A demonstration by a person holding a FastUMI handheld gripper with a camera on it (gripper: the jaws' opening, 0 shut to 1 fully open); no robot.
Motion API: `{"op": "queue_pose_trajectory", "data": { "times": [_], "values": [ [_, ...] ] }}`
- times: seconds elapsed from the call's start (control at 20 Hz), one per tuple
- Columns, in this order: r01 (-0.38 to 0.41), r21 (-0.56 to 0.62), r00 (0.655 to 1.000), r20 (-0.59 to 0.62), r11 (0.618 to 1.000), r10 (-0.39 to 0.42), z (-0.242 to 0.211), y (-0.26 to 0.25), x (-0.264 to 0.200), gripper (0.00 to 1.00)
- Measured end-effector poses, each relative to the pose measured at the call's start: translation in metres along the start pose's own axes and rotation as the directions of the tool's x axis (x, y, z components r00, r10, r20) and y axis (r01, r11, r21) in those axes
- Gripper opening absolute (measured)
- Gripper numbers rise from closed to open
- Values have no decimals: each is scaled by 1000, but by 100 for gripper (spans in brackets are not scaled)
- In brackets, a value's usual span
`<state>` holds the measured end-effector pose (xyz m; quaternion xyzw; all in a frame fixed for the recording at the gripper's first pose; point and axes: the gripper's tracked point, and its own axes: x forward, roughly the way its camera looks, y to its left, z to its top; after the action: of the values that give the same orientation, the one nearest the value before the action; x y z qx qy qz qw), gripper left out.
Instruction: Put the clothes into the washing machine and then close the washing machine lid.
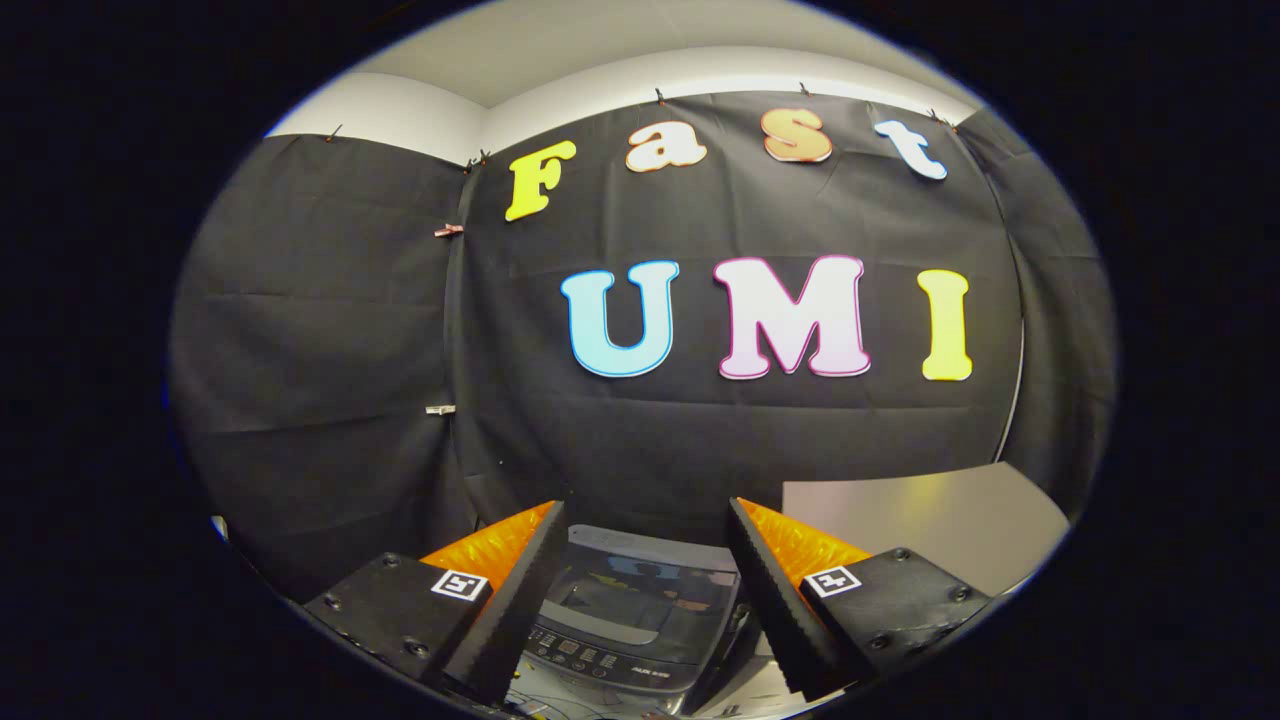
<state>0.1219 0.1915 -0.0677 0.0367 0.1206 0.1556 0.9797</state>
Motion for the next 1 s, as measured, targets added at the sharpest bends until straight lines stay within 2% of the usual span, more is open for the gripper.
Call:
{"op": "queue_pose_trajectory", "data": {
  "times": [0.15, 0.3, 0.55, 1.0],
  "values": [
    [45, -6, 996, 72, 999, -44, 24, -23, -39, 99],
    [123, 24, 978, 166, 992, -125, 51, -54, -81, 99],
    [221, 21, 949, 228, 975, -220, 63, -85, -139, 99],
    [275, 3, 912, 316, 962, -262, 80, -96, -196, 99]
  ]
}}
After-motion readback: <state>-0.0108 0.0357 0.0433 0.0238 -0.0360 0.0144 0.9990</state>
